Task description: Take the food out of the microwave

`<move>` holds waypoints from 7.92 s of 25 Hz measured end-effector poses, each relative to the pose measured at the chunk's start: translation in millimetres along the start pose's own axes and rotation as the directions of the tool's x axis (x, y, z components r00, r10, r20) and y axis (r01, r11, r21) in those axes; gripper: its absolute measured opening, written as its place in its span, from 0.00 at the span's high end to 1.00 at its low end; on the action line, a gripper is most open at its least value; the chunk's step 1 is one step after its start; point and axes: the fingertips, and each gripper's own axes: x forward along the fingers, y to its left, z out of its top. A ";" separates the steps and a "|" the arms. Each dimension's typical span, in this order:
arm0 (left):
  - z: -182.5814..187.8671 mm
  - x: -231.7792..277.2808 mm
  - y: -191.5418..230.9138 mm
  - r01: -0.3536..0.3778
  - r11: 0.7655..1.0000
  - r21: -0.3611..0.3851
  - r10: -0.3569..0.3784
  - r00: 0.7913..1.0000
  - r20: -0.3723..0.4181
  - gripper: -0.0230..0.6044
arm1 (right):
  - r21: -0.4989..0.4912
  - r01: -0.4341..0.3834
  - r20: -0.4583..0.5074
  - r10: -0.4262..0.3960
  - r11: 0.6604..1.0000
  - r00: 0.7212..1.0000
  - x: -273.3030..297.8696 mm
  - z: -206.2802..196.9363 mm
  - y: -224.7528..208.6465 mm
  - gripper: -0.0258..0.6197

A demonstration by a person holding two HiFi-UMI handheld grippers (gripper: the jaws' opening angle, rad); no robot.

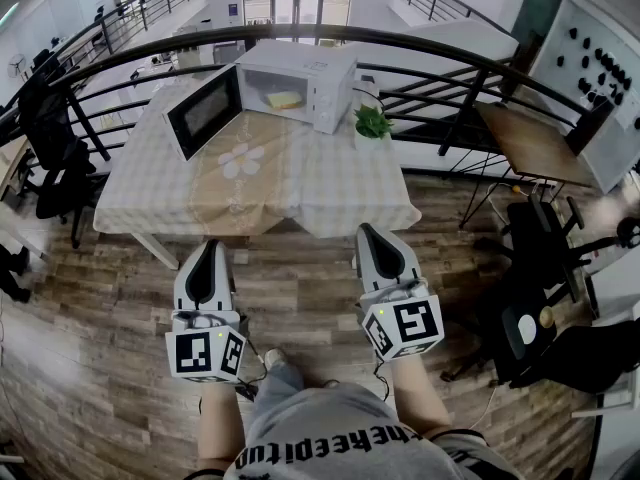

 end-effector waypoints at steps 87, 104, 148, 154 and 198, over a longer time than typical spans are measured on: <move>-66.4 394.4 138.6 -0.009 0.998 0.070 0.007 1.000 0.023 0.94 | 0.094 -0.091 0.072 0.084 0.991 0.994 422.9 -54.1 -134.9 0.95; -75.5 456.4 168.2 0.019 0.999 0.051 -0.020 0.999 0.030 0.94 | 0.093 -0.066 0.065 0.061 0.993 0.996 485.4 -57.9 -144.6 0.95; -401.3 633.0 164.9 0.696 0.326 0.640 -0.483 0.705 -0.520 0.73 | -0.003 0.170 -0.173 -0.168 0.986 0.971 610.3 -134.9 -146.8 0.95; -432.8 643.6 155.1 0.705 0.214 0.676 -0.462 0.683 -0.566 0.68 | -0.015 0.215 -0.195 -0.214 0.976 0.957 604.8 -139.8 -155.2 0.95; -447.9 672.5 111.0 0.630 0.148 0.762 -0.419 0.738 -0.529 0.82 | -0.074 0.350 -0.282 -0.357 0.934 0.891 545.8 -153.4 -169.3 0.95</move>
